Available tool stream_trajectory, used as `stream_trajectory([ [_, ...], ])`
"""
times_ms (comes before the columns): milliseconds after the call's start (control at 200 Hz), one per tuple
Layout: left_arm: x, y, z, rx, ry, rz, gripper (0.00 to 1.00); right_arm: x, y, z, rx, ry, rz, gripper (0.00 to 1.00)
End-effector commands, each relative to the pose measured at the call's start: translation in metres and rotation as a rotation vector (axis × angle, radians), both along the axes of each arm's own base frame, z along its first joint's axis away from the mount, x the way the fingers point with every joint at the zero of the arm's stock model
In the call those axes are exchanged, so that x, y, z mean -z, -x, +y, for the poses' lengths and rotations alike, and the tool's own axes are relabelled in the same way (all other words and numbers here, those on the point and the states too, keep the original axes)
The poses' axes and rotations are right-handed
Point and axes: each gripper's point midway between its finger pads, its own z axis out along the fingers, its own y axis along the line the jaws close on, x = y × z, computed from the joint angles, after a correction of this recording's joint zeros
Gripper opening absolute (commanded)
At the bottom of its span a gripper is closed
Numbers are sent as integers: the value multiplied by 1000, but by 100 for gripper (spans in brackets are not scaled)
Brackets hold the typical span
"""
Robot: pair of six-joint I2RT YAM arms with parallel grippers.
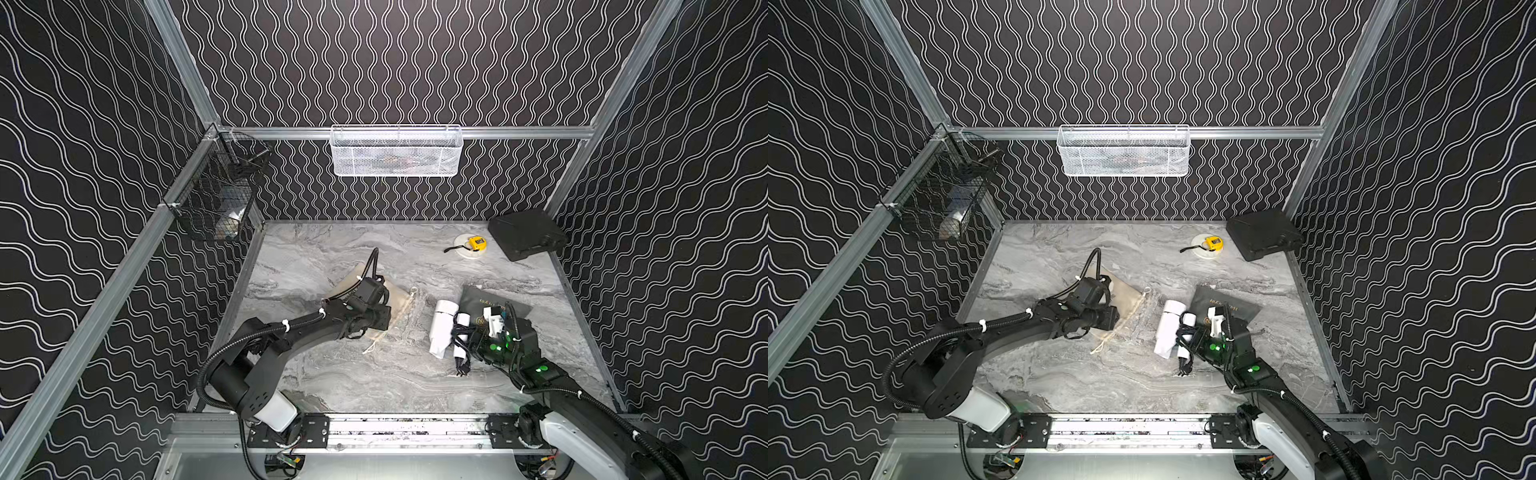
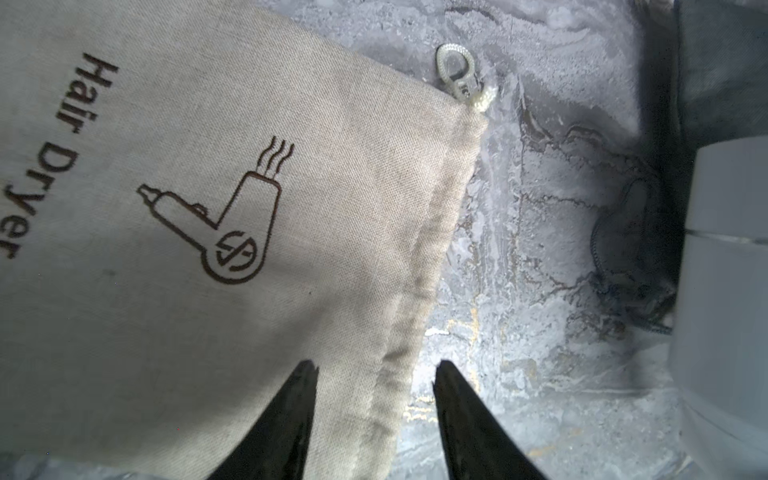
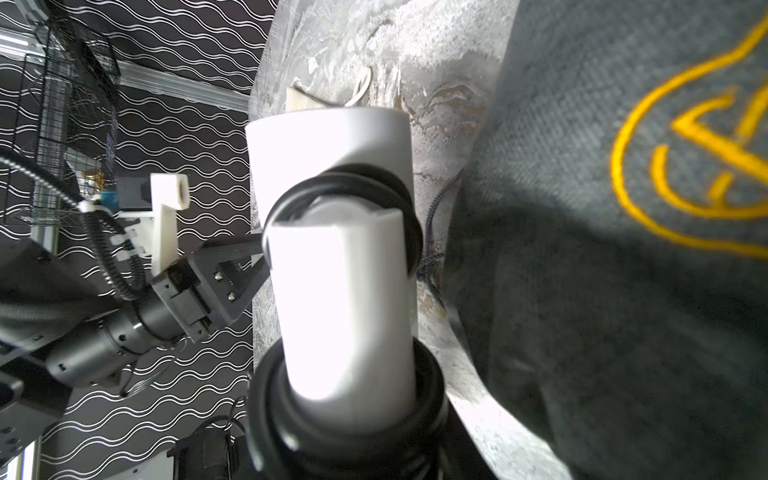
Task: Pack away hair dryers
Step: Move the drawstring bag to the center of the board, then open the drawstring bag at the center of the board.
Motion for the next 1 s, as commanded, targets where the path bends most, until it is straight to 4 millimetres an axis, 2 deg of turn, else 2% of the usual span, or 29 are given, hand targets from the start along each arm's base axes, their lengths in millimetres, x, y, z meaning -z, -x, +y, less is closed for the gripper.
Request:
stream_trajectory([
  [0, 13, 11, 9, 59, -131, 21, 52, -11, -3, 5, -37, -5, -37, 10],
  [85, 20, 15, 7, 77, -145, 29, 52, -11, -2, 7, -58, 8, -29, 10],
  [600, 34, 22, -9, 143, -153, 50, 53, -9, 0, 9, -67, -10, -19, 9],
  [831, 38, 20, -11, 137, -155, 54, 47, -7, 1, 8, -62, -7, -18, 9],
  [996, 40, 19, -13, 138, -145, 59, 38, -6, 2, 7, -60, -1, -18, 9],
])
